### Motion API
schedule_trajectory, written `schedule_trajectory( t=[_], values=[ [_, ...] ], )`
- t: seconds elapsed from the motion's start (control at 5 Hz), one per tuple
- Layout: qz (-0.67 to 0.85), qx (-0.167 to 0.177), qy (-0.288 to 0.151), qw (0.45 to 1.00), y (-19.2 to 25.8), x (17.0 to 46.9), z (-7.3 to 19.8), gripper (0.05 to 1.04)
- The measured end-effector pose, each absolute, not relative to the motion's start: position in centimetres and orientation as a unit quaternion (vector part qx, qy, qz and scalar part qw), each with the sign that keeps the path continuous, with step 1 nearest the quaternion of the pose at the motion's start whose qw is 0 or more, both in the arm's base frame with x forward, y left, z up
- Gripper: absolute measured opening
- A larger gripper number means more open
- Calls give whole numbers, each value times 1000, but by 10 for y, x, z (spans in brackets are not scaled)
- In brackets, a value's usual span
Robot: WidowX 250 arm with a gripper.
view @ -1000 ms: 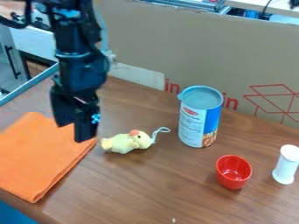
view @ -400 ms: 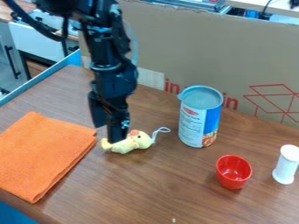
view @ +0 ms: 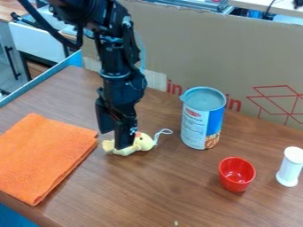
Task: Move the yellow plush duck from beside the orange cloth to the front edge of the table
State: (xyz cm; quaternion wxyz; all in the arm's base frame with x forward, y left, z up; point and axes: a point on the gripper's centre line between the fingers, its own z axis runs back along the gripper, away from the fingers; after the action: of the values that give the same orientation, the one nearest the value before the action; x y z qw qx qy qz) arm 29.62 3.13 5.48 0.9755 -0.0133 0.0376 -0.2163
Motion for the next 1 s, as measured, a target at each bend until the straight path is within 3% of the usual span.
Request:
schedule_trajectory(
  t=[0.6,0.8,1.0],
  values=[
    [-230,1,94,969,12,307,22,1000],
    [-223,3,94,970,12,313,20,960],
    [-221,5,91,971,13,316,21,693]
  ],
)
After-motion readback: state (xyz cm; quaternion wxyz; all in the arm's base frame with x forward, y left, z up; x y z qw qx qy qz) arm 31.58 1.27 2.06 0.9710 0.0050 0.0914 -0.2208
